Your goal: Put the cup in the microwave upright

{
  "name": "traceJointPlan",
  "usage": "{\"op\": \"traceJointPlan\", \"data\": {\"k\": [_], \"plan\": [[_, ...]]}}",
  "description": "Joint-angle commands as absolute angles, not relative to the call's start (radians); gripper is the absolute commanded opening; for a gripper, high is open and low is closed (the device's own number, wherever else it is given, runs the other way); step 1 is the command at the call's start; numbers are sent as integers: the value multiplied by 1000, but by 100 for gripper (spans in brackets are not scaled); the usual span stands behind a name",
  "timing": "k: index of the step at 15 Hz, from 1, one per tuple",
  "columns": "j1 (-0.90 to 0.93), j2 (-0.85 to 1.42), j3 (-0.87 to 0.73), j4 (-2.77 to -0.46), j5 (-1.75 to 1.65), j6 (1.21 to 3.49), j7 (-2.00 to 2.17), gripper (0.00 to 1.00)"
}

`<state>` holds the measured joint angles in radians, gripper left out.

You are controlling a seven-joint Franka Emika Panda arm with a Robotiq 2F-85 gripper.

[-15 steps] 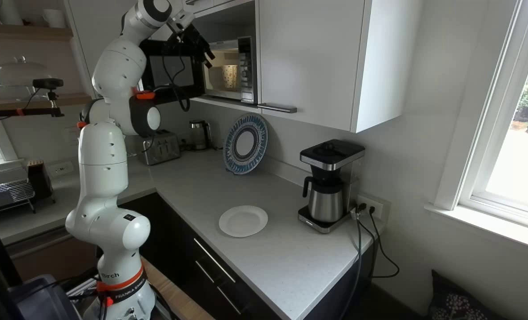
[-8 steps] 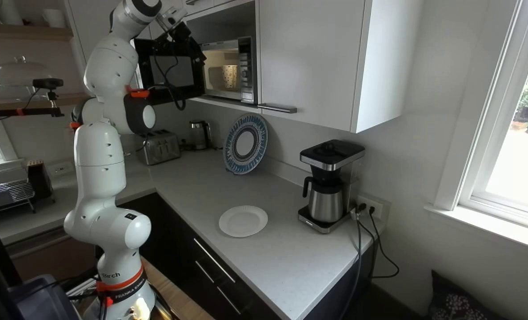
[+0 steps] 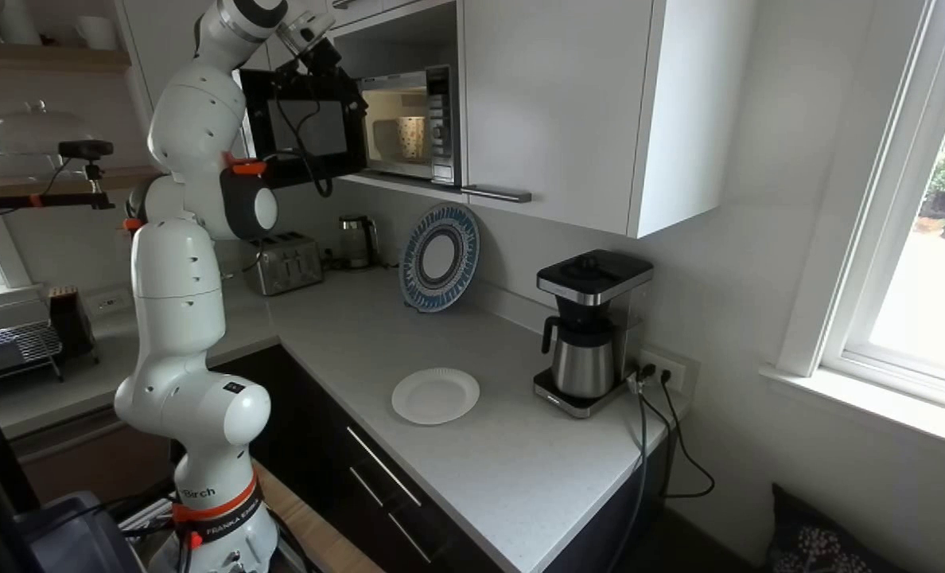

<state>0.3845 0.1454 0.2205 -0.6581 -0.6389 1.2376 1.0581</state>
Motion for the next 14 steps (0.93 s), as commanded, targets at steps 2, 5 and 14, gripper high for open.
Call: {"op": "traceJointPlan", "data": {"k": [2,5,14], "plan": [[400,80,226,-692,-703,1121,840,100],[408,38,236,-695,-735,1135,670,100],[415,-60,252,-708,-730,1221,481,100]]}}
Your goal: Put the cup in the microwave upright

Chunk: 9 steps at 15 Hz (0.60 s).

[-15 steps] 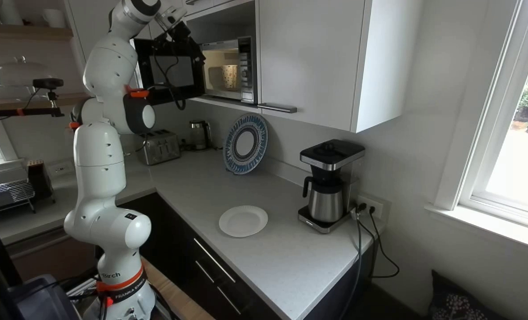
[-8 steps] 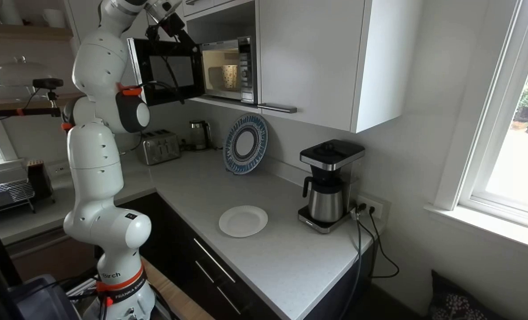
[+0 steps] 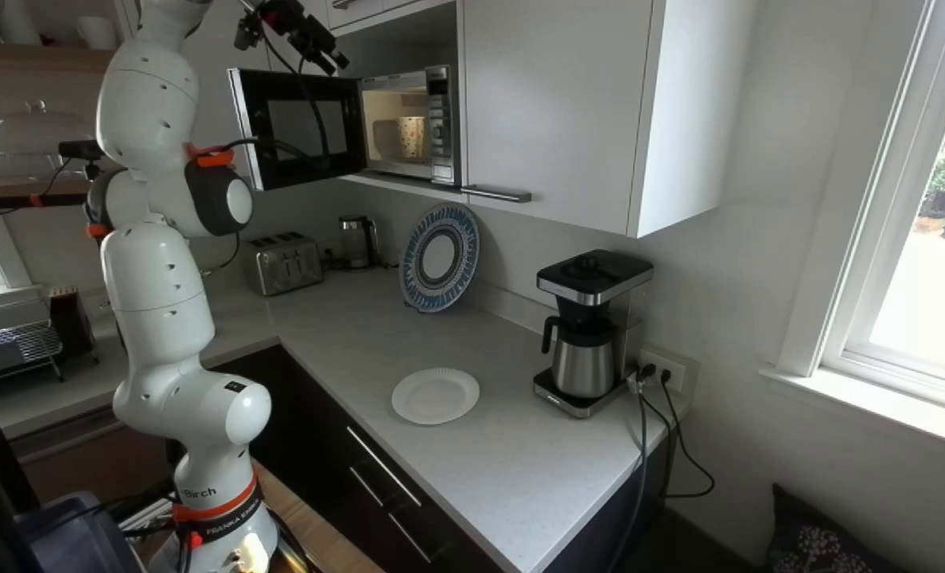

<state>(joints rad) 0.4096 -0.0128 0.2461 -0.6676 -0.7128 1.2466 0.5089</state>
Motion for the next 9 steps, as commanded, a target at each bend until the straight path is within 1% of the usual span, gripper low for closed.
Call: {"op": "traceJointPlan", "data": {"k": [1,9], "plan": [[417,-69,256,-718,-747,1213,486,100],[433,-159,313,-802,-817,1168,458,100]]}}
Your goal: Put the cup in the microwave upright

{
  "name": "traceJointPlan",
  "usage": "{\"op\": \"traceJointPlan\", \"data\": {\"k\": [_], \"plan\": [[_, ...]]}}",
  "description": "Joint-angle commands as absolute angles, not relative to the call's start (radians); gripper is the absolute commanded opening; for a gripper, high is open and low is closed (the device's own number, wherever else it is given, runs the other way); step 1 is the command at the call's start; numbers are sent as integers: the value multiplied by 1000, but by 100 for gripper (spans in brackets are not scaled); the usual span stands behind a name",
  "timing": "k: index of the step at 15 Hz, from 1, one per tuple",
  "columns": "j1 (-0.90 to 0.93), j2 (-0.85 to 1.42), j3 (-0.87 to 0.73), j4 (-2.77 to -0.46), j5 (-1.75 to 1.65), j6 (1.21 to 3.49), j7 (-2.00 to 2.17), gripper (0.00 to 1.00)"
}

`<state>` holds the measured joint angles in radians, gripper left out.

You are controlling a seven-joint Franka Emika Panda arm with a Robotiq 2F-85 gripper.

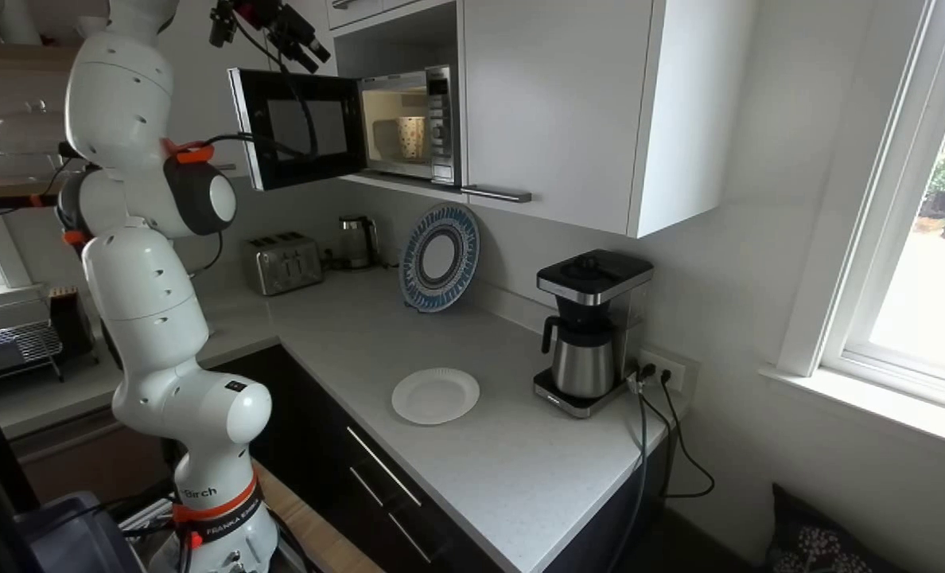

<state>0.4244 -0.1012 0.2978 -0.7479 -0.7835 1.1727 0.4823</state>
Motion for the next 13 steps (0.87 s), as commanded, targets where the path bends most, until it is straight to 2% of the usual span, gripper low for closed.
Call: {"op": "traceJointPlan", "data": {"k": [1,13], "plan": [[433,-169,317,-811,-815,1173,456,100],[430,-168,321,-827,-783,1173,440,100]]}}
